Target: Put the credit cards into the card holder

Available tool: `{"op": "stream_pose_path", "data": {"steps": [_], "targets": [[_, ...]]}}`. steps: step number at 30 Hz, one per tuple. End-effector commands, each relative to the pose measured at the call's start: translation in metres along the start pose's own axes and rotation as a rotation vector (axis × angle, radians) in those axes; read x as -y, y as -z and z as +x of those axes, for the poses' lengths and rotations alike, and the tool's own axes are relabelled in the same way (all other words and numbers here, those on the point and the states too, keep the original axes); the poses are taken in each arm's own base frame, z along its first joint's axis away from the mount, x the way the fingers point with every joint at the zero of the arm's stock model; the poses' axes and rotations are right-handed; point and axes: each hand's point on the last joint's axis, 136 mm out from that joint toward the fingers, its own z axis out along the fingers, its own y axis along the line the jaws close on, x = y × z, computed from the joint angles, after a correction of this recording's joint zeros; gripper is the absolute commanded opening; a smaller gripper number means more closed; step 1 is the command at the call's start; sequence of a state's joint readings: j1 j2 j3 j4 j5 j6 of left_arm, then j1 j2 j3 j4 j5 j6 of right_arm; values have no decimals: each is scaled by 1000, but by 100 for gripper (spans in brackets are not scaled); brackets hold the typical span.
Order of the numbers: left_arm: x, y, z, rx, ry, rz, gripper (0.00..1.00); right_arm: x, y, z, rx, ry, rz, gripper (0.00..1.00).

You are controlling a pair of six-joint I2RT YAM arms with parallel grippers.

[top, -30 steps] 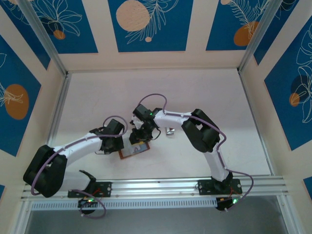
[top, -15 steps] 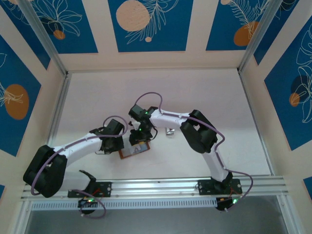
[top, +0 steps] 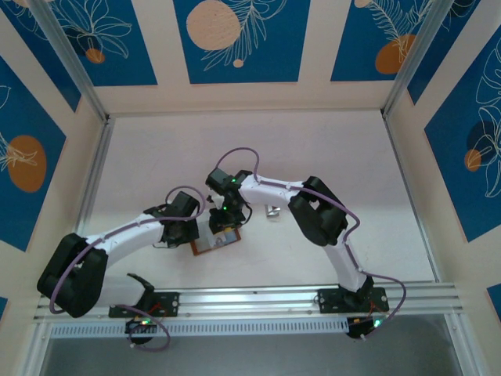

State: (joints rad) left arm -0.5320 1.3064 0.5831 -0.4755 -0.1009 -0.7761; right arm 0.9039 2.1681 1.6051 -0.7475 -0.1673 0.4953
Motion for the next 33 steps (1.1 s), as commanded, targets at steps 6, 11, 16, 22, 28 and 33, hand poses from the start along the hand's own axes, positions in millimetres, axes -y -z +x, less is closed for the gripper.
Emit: {"op": "stream_pose_path", "data": {"steps": [6,11,16,22,28,33], "targets": [[-19,-17,23,-80,-25,-73,0,30,-31,29,-153,-67,91,18],[-19,-18,23,-81,-32,-77,0,27,-39,29,-173,-76,61,14],[-19,-18,23,-85,-36,-84,0,29,-47,30,-199,-103,59,12],[-18,-15,22,-80,-36,-83,0,25,-45,30,-204,-122,-13,12],[-18,-9,17,-64,-42,-85,1,12,-25,22,-169,-152,-213,19],[-17,-12,20,-74,-40,-81,0,0,-10,15,-145,-130,-308,21]]}}
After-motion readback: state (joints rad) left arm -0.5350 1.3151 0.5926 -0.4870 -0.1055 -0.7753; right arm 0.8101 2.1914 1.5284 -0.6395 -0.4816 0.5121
